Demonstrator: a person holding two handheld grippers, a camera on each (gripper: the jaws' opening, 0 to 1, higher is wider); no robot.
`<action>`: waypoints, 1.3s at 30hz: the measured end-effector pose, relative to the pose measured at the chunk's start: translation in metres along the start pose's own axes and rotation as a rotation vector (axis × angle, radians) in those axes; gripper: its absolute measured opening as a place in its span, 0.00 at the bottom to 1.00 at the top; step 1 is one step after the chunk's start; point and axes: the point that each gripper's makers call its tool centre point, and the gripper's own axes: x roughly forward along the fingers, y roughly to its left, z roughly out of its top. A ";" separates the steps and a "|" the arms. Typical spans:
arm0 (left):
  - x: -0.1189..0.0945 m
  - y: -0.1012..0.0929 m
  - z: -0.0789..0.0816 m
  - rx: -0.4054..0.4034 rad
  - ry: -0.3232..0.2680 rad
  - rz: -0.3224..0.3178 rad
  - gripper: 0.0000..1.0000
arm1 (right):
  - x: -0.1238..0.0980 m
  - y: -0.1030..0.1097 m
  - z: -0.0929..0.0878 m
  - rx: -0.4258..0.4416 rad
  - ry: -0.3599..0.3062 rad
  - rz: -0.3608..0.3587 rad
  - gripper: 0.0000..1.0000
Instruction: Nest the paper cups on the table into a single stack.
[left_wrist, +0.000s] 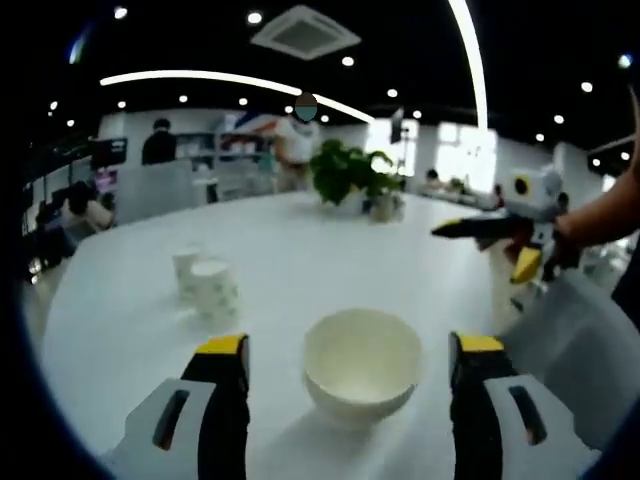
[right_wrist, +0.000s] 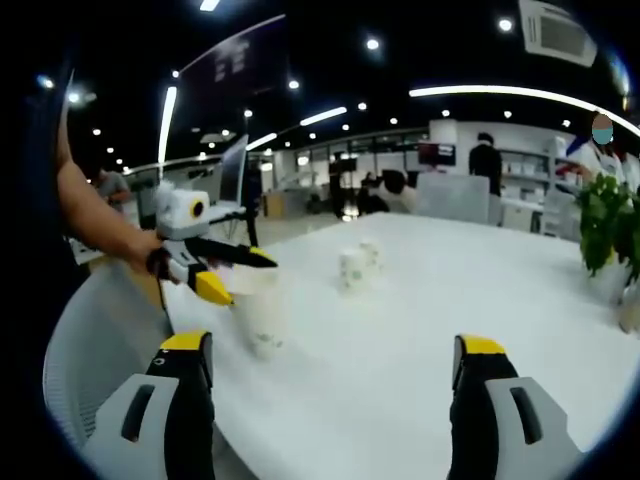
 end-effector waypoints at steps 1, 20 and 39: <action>-0.001 -0.002 0.005 -0.011 -0.018 -0.017 0.98 | 0.000 0.000 0.000 0.000 0.000 0.001 0.98; -0.077 0.053 0.033 0.077 -0.050 0.140 0.99 | 0.009 -0.006 0.017 -0.014 -0.030 -0.003 0.99; -0.151 0.088 0.003 0.045 -0.070 0.305 0.99 | 0.026 -0.013 0.019 -0.010 -0.038 -0.021 0.99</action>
